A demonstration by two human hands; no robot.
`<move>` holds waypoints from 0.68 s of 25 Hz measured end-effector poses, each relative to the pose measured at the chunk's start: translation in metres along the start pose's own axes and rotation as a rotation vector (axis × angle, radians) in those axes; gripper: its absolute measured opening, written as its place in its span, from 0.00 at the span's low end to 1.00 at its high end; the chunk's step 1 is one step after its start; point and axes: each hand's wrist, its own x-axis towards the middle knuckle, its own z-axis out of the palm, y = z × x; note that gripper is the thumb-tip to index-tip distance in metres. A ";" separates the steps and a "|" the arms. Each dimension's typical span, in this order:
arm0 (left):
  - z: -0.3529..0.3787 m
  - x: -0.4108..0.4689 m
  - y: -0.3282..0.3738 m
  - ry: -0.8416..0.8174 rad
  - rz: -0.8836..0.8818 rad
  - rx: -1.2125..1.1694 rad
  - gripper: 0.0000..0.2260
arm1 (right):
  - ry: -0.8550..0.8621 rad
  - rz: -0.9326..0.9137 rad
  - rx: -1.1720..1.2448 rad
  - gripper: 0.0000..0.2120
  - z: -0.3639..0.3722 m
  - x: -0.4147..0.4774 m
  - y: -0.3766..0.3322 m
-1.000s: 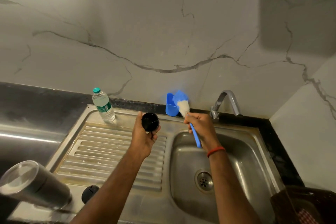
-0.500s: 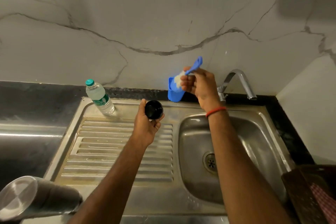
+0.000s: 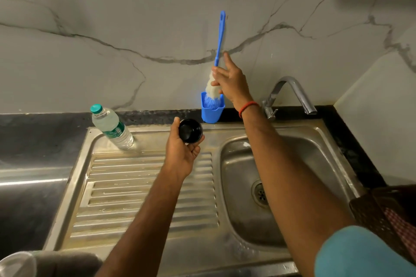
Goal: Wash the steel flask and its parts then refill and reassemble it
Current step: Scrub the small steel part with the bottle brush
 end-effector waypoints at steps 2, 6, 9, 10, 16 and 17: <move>0.002 0.000 -0.001 -0.011 0.004 0.008 0.26 | 0.089 0.000 0.015 0.31 -0.008 -0.015 0.010; 0.008 -0.006 -0.010 -0.018 0.004 0.004 0.24 | 0.112 0.118 0.114 0.16 -0.025 -0.073 0.042; 0.020 -0.018 -0.020 -0.038 -0.001 0.019 0.24 | 0.071 0.074 0.105 0.09 -0.042 -0.114 0.063; 0.024 -0.022 -0.024 -0.042 -0.005 0.029 0.24 | 0.131 0.026 0.091 0.07 -0.048 -0.127 0.072; 0.048 -0.043 -0.055 -0.042 -0.064 0.073 0.26 | -0.194 0.243 -0.507 0.20 -0.097 -0.172 0.136; 0.052 -0.045 -0.061 -0.044 -0.066 0.092 0.26 | -0.144 0.240 -0.394 0.20 -0.104 -0.174 0.136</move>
